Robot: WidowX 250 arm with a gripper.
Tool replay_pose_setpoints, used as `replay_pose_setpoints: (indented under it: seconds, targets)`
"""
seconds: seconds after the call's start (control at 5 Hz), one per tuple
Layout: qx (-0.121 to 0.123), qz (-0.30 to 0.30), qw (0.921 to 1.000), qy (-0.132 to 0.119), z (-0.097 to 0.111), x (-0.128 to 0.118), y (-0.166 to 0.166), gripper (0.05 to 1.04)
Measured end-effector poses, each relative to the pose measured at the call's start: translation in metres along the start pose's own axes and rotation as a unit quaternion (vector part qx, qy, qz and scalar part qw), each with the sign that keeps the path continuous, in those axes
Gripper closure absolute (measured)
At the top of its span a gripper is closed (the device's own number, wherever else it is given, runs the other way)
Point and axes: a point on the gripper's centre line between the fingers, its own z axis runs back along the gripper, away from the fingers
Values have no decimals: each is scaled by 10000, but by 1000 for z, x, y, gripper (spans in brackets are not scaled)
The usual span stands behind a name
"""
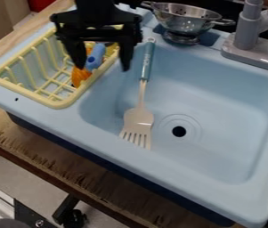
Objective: Put the beige spatula in the dish drainer
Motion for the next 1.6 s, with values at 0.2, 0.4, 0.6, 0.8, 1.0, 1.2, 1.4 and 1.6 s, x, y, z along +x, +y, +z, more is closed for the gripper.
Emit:
replay_pose_setpoints:
  seconds: [0.2,0.4,0.6,0.8,1.0,1.2,1.4,1.6]
  targets:
    - [53,51,10000,-30,-3,8,-28,84]
    - [33,49,9999,-119,-9,11,-39,84]
    - [98,97,9997,-198,-15,17,-45,84]
    - [147,139,9990,-406,-19,26,-44,84]
    - [217,105,9990,-363,-25,26,-43,84]
    - [345,90,9985,-407,-33,27,-38,84]
    - [381,39,9982,-465,-40,23,-36,84]
    - [451,52,9972,-591,-46,23,-32,84]
